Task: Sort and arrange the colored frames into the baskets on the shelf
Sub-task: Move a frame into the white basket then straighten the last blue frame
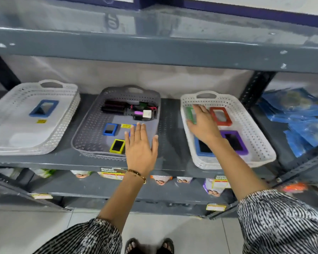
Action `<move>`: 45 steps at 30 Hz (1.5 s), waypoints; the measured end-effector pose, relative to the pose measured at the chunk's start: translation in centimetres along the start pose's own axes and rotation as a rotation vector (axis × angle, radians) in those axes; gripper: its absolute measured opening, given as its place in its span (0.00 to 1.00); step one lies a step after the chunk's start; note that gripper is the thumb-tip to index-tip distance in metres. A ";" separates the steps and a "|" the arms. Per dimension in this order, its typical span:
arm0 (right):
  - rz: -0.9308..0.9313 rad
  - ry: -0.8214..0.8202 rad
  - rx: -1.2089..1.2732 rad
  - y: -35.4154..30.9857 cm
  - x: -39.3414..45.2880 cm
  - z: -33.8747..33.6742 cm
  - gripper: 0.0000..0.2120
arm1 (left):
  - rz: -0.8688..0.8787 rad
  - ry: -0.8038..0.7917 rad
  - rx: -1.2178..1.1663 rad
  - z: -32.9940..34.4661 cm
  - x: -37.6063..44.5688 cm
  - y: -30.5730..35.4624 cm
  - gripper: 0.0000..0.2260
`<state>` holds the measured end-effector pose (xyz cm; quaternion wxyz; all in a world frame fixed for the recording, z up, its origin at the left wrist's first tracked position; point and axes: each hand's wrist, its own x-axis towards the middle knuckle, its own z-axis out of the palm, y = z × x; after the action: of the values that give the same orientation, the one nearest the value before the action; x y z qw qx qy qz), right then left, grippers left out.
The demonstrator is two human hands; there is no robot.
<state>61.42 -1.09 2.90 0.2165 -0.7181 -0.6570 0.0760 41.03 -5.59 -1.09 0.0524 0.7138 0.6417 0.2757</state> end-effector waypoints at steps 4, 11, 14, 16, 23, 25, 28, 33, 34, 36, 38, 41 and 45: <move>-0.244 -0.071 0.077 -8.8 1.1 3.2 0.27 | -0.103 0.137 0.018 -4.0 0.8 -5.3 0.26; -0.546 -0.231 0.109 -24.7 2.2 11.3 0.28 | -0.299 0.241 0.154 -10.7 2.4 -18.7 0.26; -0.581 -0.265 0.125 -30.9 3.2 14.8 0.28 | -0.332 0.210 0.196 -12.6 3.4 -24.4 0.25; -0.580 -0.279 0.130 -34.1 4.1 16.9 0.28 | -0.333 0.177 0.221 -13.4 4.4 -27.2 0.25; -0.368 -0.309 0.201 -42.5 8.2 24.1 0.27 | -0.338 0.172 0.242 -14.8 7.1 -33.6 0.26; -0.227 -0.318 0.240 -44.4 9.4 26.4 0.28 | -0.349 0.149 0.239 -14.5 7.0 -34.6 0.26; -0.045 -0.344 0.222 -46.3 10.7 29.2 0.37 | -0.363 0.118 0.231 -13.8 6.4 -35.4 0.27; 0.012 -0.297 0.072 -47.9 12.4 32.1 0.50 | -0.380 0.151 0.248 -13.3 6.5 -35.5 0.27; 0.008 -0.288 0.044 -48.0 12.6 32.4 0.51 | -0.377 0.149 0.249 -13.2 6.4 -35.6 0.27; 0.006 -0.298 -0.002 -48.0 12.8 32.9 0.51 | -0.374 0.142 0.238 -12.9 6.2 -35.7 0.27; -0.002 -0.322 -0.066 -47.9 12.8 33.2 0.52 | -0.376 0.140 0.235 -12.9 6.1 -35.8 0.27; -0.016 -0.335 -0.094 -47.6 12.9 33.1 0.49 | -0.374 0.139 0.228 -12.9 6.2 -35.8 0.27; -0.021 -0.371 -0.074 -46.7 13.1 32.3 0.47 | -0.376 0.144 0.217 -13.0 6.1 -35.7 0.27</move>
<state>7.82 20.55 -4.53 0.0659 -0.6923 -0.6954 0.1808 3.55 2.71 -3.47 -0.0200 0.5618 0.7912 0.2409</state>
